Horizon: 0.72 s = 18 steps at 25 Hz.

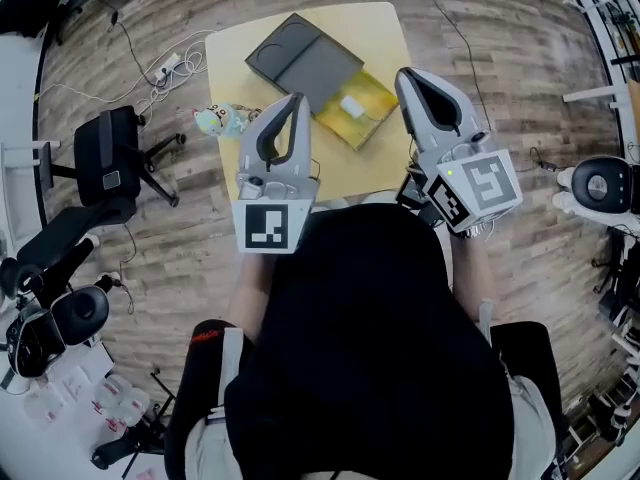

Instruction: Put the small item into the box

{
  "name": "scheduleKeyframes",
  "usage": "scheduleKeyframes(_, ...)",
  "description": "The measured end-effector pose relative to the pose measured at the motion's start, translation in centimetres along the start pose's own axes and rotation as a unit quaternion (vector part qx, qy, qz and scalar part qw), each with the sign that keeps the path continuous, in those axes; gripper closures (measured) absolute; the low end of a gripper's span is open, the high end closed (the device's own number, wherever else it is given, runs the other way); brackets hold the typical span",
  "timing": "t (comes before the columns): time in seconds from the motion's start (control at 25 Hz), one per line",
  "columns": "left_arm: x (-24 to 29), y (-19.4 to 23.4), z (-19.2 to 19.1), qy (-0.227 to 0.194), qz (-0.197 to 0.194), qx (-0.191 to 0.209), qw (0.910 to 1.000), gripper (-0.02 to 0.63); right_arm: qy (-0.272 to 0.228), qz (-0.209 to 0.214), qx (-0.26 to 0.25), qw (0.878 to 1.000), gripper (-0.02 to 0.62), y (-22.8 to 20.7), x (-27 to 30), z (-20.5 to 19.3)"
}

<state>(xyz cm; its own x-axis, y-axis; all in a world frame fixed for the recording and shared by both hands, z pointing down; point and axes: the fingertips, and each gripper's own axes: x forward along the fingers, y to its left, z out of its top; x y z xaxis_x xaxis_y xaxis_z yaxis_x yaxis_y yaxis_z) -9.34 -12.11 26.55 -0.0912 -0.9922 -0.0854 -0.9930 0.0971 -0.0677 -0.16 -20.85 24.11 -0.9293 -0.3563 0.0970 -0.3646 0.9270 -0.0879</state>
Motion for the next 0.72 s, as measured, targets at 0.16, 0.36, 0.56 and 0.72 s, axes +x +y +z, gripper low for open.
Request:
scheduleKeyframes(0.16,0.0,-0.2,1.8,-0.018,-0.007,-0.001,0.9998,0.604,-0.018,0.019,0.0,1.0,0.594,2.3,-0.1,1.4)
scheduleKeyframes(0.36,-0.1,-1.0,3.1,-0.036,-0.026,0.011,0.9989,0.604,-0.032,0.028,-0.004,0.999,0.594,4.0,-0.3,2.1)
scheduleKeyframes(0.56,-0.6,-1.2,4.0,-0.049,-0.031,0.015,0.9982,0.604,-0.045,0.028,-0.008,0.999,0.594,5.1,-0.6,2.5)
scheduleKeyframes(0.72,-0.9,-1.6,4.1,-0.048,-0.034,0.009,0.9982,0.604,-0.053,0.024,-0.005,0.998,0.594,5.4,-1.5,2.6)
